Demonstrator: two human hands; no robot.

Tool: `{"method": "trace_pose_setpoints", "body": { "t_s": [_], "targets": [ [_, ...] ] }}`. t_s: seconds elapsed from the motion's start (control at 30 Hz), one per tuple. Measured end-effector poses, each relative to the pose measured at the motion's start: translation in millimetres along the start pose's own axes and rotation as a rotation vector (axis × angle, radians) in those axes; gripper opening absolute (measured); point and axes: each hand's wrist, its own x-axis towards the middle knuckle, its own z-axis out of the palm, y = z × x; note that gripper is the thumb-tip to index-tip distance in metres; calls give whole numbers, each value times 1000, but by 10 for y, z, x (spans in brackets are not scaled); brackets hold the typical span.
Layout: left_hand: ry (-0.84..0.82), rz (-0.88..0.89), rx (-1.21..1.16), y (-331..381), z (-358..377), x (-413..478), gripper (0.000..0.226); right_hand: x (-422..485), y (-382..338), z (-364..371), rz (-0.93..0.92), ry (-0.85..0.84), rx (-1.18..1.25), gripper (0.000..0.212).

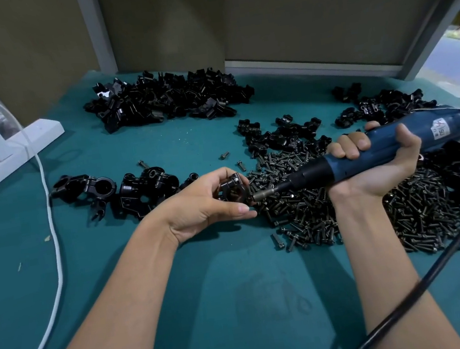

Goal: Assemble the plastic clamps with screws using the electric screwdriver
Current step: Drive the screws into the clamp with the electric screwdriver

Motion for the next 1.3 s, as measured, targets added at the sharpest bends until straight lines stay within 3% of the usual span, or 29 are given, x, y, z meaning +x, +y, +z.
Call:
{"method": "trace_pose_setpoints", "body": {
  "t_s": [1.3],
  "targets": [
    [31, 15, 61, 3, 59, 27, 40, -27, -1, -6, 14, 4, -27, 25]
  ]
}}
